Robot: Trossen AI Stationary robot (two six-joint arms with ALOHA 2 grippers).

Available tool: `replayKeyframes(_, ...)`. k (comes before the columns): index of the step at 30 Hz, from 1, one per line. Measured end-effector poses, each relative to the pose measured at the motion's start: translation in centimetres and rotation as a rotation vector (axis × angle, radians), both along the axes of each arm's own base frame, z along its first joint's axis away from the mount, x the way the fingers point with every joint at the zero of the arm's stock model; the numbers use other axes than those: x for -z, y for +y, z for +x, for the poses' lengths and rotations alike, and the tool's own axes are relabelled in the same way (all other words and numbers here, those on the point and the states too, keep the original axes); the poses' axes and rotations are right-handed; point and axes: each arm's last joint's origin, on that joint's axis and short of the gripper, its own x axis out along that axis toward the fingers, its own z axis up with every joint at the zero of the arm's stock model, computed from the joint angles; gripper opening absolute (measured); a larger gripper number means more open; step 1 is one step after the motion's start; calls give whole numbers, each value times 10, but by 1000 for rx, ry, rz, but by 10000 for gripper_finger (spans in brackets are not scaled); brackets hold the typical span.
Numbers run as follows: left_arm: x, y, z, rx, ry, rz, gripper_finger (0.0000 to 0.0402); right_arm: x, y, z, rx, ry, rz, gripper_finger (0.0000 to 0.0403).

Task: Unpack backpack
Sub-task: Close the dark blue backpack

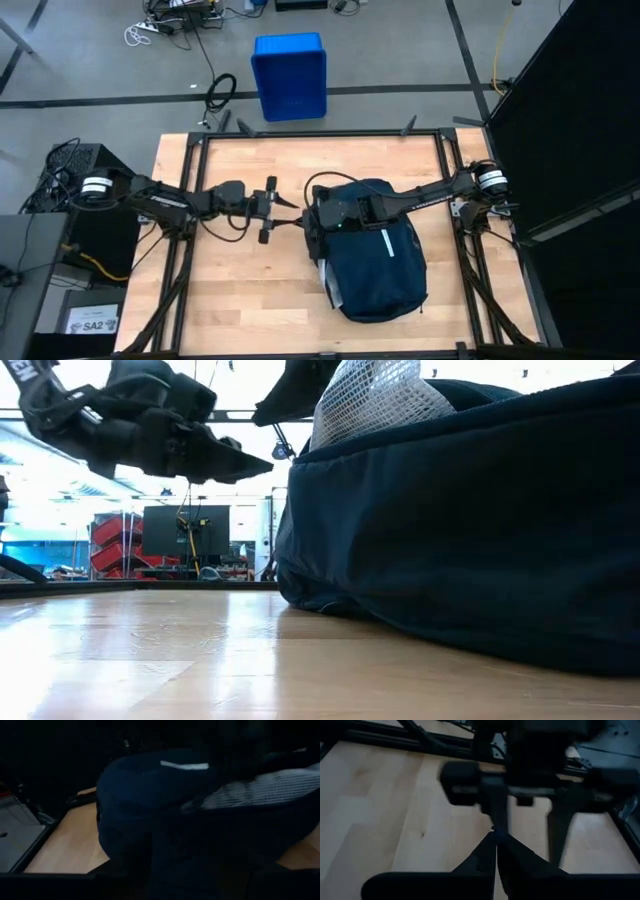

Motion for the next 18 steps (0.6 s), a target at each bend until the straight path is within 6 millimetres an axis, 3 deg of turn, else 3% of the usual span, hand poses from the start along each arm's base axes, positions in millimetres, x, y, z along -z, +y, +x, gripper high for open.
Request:
replayKeyframes(11, 14, 22, 32, 91, 46, -99, 165, 2, 5, -2, -3, 25, 16, 0)
replayKeyframes(18, 8, 28, 40, 142, 19, -132, 213, 4, 5, -3, -2, 39, 23, 0)
